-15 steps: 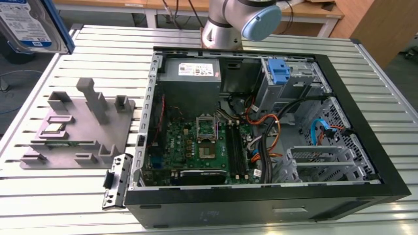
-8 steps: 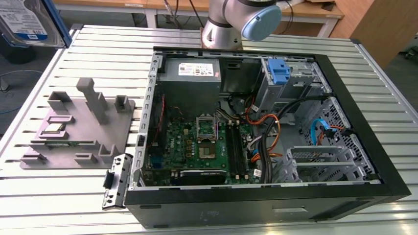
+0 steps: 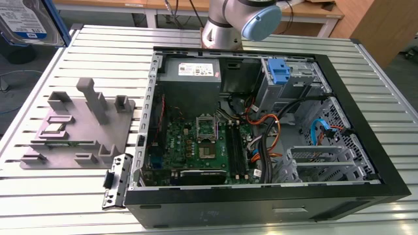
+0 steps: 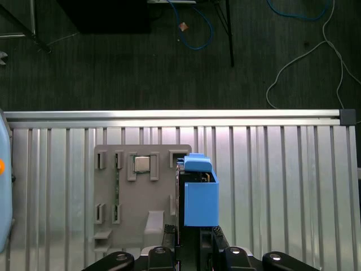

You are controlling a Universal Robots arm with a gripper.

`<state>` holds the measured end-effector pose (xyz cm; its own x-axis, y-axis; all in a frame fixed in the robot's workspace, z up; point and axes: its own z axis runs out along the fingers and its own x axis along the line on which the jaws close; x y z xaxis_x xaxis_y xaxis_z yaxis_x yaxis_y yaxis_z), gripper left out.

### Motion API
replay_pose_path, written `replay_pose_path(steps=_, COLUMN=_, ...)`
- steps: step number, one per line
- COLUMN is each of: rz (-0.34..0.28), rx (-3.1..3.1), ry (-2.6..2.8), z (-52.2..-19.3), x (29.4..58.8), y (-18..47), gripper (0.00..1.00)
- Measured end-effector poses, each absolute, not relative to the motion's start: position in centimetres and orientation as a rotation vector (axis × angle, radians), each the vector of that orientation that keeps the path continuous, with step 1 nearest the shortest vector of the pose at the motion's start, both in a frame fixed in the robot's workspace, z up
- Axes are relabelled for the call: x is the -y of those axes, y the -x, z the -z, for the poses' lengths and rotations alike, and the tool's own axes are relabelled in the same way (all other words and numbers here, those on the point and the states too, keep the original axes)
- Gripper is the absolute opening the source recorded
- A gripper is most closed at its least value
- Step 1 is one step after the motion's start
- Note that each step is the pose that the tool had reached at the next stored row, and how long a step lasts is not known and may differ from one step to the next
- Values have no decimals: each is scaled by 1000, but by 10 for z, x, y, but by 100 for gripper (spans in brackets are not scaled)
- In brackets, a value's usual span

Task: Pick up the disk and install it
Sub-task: 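Pick up the disk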

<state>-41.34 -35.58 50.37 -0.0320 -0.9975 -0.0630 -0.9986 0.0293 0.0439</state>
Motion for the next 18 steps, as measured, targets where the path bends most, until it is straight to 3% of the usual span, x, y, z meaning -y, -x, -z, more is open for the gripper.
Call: replay_pose_path(steps=18, rz=-118, rx=-2243, ry=2175, z=-504, x=356, y=404, gripper=35)
